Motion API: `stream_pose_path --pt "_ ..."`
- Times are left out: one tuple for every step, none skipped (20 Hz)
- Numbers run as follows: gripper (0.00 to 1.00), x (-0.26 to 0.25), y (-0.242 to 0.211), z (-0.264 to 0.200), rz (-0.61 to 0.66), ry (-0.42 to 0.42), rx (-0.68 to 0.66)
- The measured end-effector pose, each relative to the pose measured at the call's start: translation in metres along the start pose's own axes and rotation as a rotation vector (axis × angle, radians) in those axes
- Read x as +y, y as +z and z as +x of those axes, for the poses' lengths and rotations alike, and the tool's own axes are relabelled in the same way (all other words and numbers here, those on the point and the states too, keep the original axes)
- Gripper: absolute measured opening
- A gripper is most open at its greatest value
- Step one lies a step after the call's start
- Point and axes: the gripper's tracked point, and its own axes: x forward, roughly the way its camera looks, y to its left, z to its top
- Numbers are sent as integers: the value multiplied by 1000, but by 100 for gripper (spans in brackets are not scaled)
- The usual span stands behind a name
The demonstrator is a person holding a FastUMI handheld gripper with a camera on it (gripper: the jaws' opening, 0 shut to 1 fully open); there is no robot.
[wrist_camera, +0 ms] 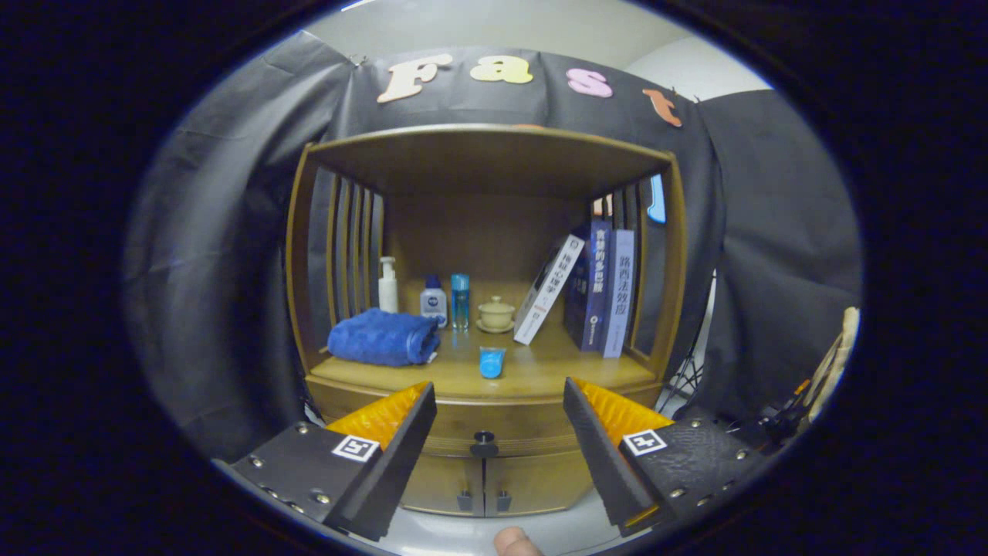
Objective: Pull open the drawer, take out the items inside it, and place them on the countertop above the cabinet.
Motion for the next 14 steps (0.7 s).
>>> stream_pose_path --pt "99 -4 11 -11 -2 -6 -17" --pt "99 -9 22 -20 -3 -12 -27" --pt "99 -14 31 -29 0 -26 -36" --pt "99 -19 41 -39 0 -40 -42" --pt "99 -25 50 -48 1 -51 -49" --pt "99 -29 60 -57 2 -52 -61" --pt "99 -30 72 -68 6 -47 -79" --pt "99 -31 83 -78 16 -40 -97" --pt "99 -33 89 -88 21 -34 -105" --pt "99 -36 93 -97 21 -32 -106" --pt "99 -40 96 -106 13 -31 -111" --pt "99 -44 97 -116 -1 -36 -123" --pt "99 -49 97 -124 -10 -52 -142" --pt "99 -54 94 -132 -13 -69 -158"
